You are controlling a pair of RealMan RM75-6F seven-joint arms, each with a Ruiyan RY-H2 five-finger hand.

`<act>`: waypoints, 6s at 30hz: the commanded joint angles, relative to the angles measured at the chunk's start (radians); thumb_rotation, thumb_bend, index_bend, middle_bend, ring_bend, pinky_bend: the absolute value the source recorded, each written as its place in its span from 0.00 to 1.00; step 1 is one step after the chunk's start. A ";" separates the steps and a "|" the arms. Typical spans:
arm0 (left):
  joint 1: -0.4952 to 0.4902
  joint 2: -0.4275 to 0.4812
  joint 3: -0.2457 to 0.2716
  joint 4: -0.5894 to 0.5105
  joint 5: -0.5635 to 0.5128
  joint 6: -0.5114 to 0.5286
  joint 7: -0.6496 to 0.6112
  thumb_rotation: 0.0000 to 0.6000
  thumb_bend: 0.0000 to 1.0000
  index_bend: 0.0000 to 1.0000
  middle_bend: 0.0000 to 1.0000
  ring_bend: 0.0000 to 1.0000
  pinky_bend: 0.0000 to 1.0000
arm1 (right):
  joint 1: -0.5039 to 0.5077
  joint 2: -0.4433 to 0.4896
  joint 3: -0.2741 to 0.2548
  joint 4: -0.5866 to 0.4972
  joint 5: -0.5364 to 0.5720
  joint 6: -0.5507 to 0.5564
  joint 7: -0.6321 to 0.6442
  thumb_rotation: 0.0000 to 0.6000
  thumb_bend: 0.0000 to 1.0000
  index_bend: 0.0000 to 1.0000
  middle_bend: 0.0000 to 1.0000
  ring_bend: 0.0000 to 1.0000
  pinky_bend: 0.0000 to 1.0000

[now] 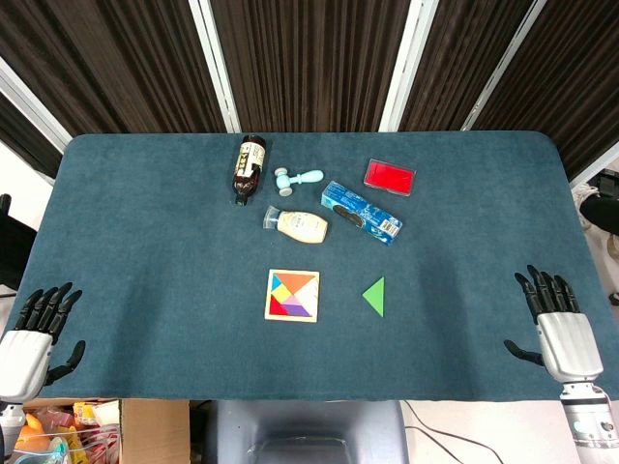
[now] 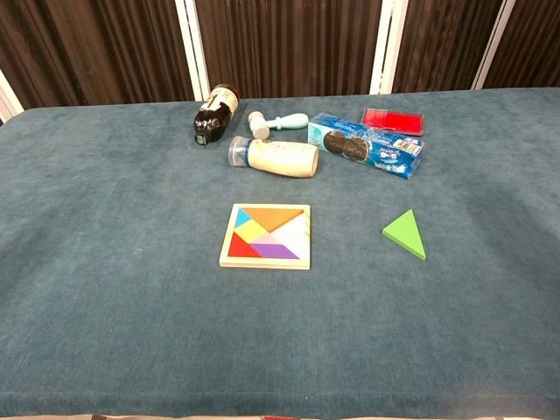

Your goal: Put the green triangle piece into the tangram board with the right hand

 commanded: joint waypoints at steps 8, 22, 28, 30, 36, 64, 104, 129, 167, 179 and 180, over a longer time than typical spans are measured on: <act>-0.004 0.016 -0.005 -0.021 -0.008 -0.005 -0.005 1.00 0.43 0.00 0.00 0.00 0.03 | 0.048 -0.013 0.005 0.015 0.009 -0.077 -0.036 1.00 0.15 0.00 0.00 0.00 0.00; -0.014 0.004 -0.010 -0.019 -0.039 -0.038 0.019 1.00 0.43 0.00 0.00 0.00 0.06 | 0.441 -0.093 0.081 0.176 -0.017 -0.541 -0.201 1.00 0.15 0.07 0.00 0.00 0.00; -0.026 0.010 -0.012 -0.024 -0.054 -0.068 0.017 1.00 0.43 0.00 0.00 0.00 0.07 | 0.516 -0.172 0.072 0.197 -0.003 -0.608 -0.320 1.00 0.24 0.16 0.00 0.00 0.00; -0.025 0.012 -0.012 -0.028 -0.057 -0.069 0.017 1.00 0.43 0.00 0.00 0.00 0.07 | 0.531 -0.195 0.067 0.208 0.002 -0.624 -0.341 1.00 0.24 0.20 0.00 0.00 0.00; -0.031 0.024 -0.014 -0.041 -0.068 -0.083 0.009 1.00 0.43 0.00 0.00 0.00 0.07 | 0.572 -0.264 0.049 0.260 0.020 -0.659 -0.380 1.00 0.29 0.34 0.00 0.00 0.00; -0.024 0.042 -0.020 -0.051 -0.078 -0.067 -0.008 1.00 0.43 0.00 0.00 0.00 0.07 | 0.637 -0.377 0.008 0.378 0.114 -0.685 -0.422 1.00 0.40 0.48 0.00 0.00 0.00; -0.005 0.056 -0.020 -0.060 -0.072 -0.035 -0.019 1.00 0.43 0.00 0.00 0.00 0.07 | 0.808 -0.458 0.120 0.311 0.140 -0.618 -0.608 1.00 0.46 0.67 0.00 0.00 0.00; 0.001 0.064 -0.018 -0.050 -0.058 -0.021 -0.052 1.00 0.43 0.00 0.00 0.00 0.07 | 0.867 -0.667 0.090 0.514 0.182 -0.613 -0.670 1.00 0.46 0.68 0.00 0.00 0.00; 0.000 0.066 -0.016 -0.049 -0.046 -0.018 -0.057 1.00 0.43 0.00 0.00 0.00 0.07 | 0.865 -0.690 0.067 0.489 0.235 -0.600 -0.727 1.00 0.46 0.65 0.00 0.00 0.00; 0.001 0.069 -0.017 -0.043 -0.049 -0.018 -0.076 1.00 0.43 0.00 0.00 0.00 0.07 | 0.864 -0.691 0.061 0.470 0.258 -0.595 -0.768 1.00 0.46 0.47 0.00 0.00 0.00; 0.002 0.069 -0.016 -0.043 -0.047 -0.017 -0.076 1.00 0.43 0.00 0.00 0.00 0.07 | 0.864 -0.691 0.062 0.469 0.260 -0.596 -0.771 1.00 0.46 0.46 0.00 0.00 0.00</act>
